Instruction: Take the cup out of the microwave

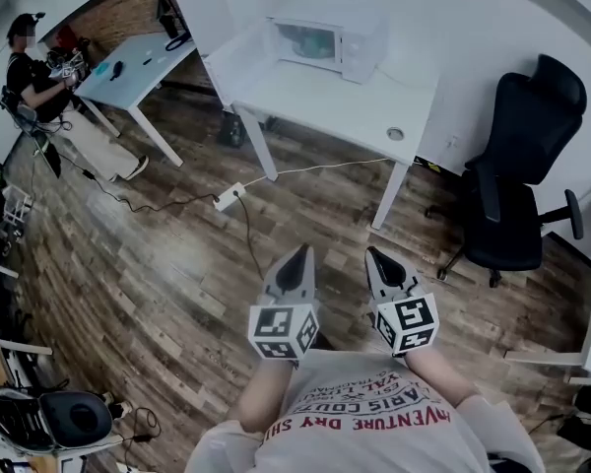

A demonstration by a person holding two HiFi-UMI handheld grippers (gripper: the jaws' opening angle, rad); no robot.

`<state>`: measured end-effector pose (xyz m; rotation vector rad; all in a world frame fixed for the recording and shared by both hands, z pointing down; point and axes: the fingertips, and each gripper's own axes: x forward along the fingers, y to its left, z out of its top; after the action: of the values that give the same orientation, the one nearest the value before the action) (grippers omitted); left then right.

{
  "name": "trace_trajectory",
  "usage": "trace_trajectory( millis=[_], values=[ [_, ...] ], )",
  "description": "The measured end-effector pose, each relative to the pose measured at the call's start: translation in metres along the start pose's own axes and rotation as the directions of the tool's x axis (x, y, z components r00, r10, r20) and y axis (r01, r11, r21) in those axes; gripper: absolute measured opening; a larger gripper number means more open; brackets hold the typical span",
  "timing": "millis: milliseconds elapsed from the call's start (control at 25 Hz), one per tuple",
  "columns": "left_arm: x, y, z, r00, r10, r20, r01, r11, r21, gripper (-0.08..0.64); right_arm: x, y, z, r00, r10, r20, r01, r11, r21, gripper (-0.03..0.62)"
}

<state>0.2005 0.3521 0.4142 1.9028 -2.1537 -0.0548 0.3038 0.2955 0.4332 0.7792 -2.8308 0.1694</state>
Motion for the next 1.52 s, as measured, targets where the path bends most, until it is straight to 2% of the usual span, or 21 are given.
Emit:
trace_trajectory(
  millis=[200, 480, 800, 1200, 1520],
  values=[
    [0.051, 0.059, 0.025, 0.999, -0.028, -0.019, 0.028, 0.999, -0.026, 0.008, 0.074, -0.003, 0.021, 0.999, -0.03, -0.014, 0.03, 1.0, 0.0, 0.012],
    [0.12, 0.15, 0.064, 0.997, -0.067, -0.029, 0.067, 0.998, -0.01, 0.008, 0.188, 0.002, 0.057, 0.998, -0.064, -0.005, 0.064, 0.998, -0.01, 0.012],
    [0.167, 0.257, 0.096, 1.0, -0.017, -0.004, 0.017, 1.0, 0.001, 0.008, 0.288, 0.02, 0.075, 0.998, -0.055, -0.008, 0.055, 0.998, -0.009, 0.012],
    [0.233, 0.299, 0.093, 0.999, 0.004, -0.04, -0.005, 1.0, -0.014, 0.008, 0.369, -0.011, 0.074, 0.999, -0.031, -0.035, 0.031, 1.0, 0.002, 0.012],
    [0.336, 0.326, 0.111, 0.997, 0.045, -0.057, -0.045, 0.999, 0.0, 0.008, 0.462, -0.076, 0.099, 0.999, 0.022, -0.042, -0.023, 1.0, -0.001, 0.012]
  ],
)
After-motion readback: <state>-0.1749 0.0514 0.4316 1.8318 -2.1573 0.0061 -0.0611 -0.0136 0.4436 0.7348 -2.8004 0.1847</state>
